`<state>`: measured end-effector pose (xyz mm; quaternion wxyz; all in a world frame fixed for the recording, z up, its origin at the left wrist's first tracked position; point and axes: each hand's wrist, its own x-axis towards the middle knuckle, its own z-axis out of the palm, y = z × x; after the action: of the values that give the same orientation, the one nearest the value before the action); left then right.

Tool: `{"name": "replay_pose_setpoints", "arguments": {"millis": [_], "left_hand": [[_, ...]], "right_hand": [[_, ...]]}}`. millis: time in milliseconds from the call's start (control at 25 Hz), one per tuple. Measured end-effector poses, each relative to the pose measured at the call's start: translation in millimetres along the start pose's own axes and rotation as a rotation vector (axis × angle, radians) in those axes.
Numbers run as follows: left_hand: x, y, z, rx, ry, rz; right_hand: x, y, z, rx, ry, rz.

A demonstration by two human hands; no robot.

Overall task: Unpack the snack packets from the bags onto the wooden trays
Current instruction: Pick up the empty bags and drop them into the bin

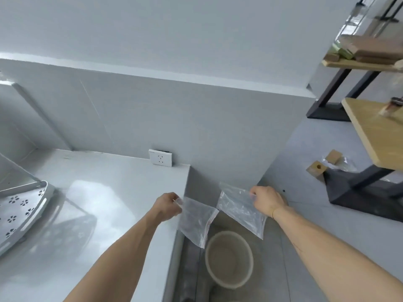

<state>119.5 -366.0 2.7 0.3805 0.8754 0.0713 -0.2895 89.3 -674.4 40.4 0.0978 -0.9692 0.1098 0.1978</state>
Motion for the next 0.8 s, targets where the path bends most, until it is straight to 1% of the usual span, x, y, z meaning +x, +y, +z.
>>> {"name": "replay_pose_setpoints", "arguments": {"millis": [160,280,400,600,800], "left_hand": [[2.8,28.5,47.5,0.141,-0.028,0.052],[11.9,43.5,88.2,0.159,-0.067,0.039],[23.2,45.2,131.5,0.175,-0.084,0.003],[53.4,20.7,213.9,0.186,-0.125,-0.111],[102.8,-36.0,295.3,0.206,-0.126,-0.201]], "right_hand": [[-19.5,52.5,16.1,0.018,-0.038,0.128],[-24.6,79.9,33.3,0.039,-0.068,0.179],[-23.5,108.6,59.9,0.061,-0.127,0.219],[-5.0,146.8,129.9,0.097,-0.242,0.261],[43.6,168.5,238.9,0.115,-0.305,0.248]]}}
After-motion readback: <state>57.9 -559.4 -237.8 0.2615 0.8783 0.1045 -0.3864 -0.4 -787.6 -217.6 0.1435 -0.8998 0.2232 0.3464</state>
